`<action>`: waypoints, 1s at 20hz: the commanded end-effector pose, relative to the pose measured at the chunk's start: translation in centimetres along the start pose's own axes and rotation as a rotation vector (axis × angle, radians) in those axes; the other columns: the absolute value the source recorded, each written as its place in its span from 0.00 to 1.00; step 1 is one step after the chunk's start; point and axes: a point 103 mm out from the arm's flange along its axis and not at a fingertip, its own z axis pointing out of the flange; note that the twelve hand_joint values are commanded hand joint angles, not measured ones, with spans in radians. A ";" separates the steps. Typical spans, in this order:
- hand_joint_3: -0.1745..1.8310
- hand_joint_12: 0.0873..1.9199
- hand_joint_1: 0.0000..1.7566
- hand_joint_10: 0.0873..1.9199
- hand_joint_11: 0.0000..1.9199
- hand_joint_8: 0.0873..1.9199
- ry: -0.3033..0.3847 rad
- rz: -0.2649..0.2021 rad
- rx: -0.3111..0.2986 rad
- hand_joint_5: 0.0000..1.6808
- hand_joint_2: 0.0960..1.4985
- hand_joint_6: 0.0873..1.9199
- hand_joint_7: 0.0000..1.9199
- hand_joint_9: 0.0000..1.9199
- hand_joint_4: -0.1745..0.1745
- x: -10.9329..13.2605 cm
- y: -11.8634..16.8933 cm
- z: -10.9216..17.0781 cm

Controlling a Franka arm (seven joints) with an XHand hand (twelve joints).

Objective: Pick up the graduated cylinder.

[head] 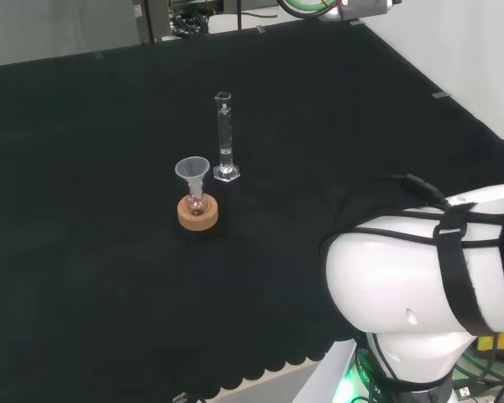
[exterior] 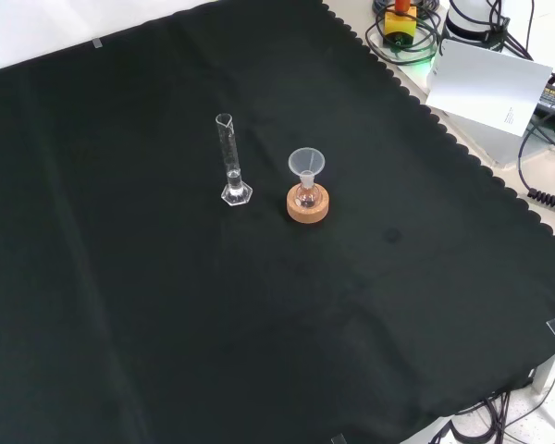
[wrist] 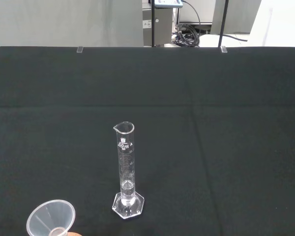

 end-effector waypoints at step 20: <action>0.11 0.70 0.00 0.00 0.03 0.24 -0.002 0.056 0.015 0.17 0.92 0.00 0.01 0.25 0.43 -1.6 0.7 1.6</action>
